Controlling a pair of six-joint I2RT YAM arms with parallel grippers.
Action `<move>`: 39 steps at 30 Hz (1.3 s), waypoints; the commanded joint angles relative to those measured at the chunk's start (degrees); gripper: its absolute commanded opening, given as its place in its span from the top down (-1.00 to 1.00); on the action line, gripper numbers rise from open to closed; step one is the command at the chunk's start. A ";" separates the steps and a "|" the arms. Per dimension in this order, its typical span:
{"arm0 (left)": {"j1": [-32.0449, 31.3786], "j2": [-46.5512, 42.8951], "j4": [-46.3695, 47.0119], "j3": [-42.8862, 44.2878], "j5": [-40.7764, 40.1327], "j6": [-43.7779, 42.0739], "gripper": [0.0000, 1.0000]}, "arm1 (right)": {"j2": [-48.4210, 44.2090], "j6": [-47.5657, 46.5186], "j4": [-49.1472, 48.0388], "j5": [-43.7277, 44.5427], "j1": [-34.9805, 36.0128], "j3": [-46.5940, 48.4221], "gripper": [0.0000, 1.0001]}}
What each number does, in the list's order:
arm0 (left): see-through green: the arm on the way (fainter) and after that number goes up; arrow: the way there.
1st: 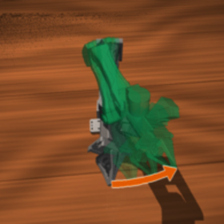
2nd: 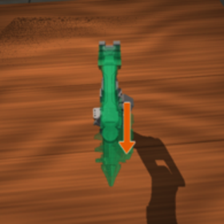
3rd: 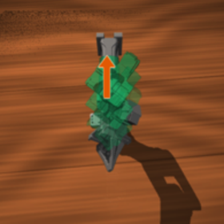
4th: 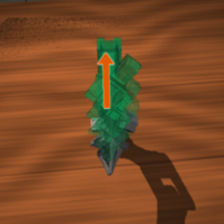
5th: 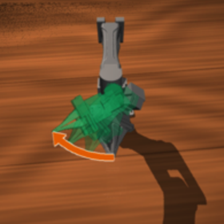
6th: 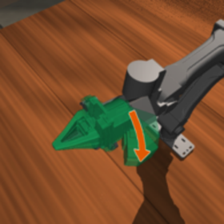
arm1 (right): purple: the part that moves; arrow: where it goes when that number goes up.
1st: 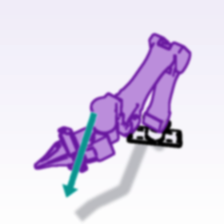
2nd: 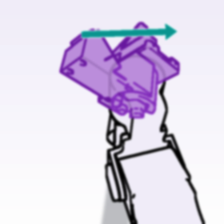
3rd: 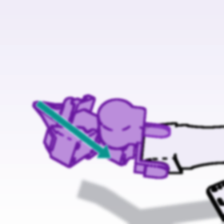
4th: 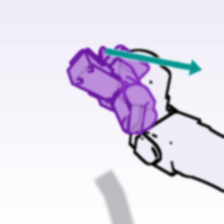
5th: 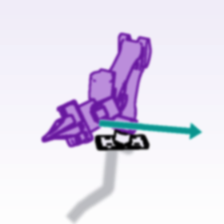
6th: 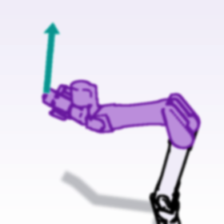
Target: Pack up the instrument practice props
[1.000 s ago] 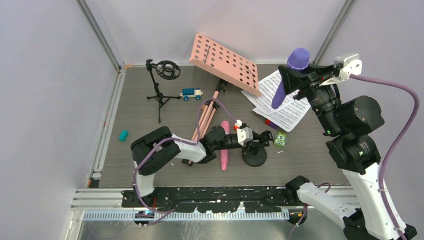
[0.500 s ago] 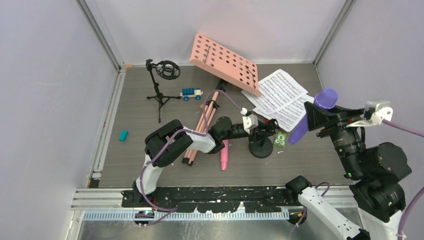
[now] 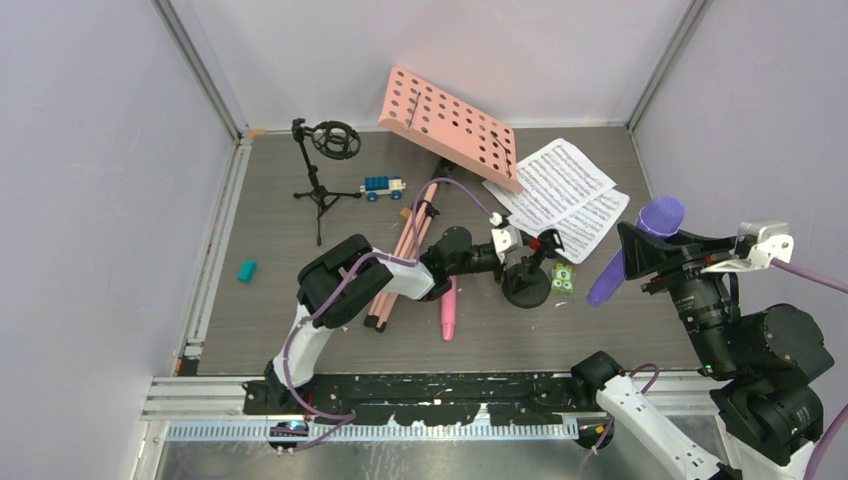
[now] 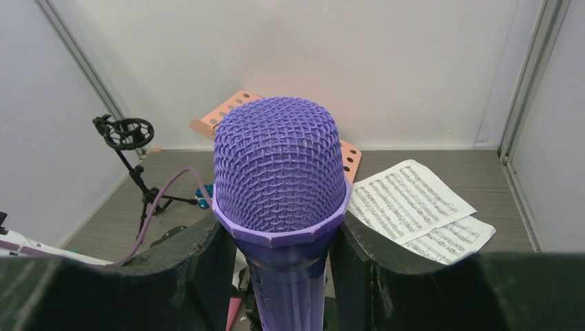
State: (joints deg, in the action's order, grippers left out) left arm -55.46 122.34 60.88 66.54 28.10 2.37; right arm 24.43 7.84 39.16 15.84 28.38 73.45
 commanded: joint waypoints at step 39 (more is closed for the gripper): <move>-0.43 -84.61 -99.65 -17.58 -59.63 19.03 -0.99 | 42.69 28.77 -12.25 -2.75 11.15 -6.97 0.99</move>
State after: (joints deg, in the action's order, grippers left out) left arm -55.90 41.06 -28.86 46.17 -27.24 18.15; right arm 64.36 34.00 30.98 7.05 36.51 67.42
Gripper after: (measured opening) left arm 0.995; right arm 0.519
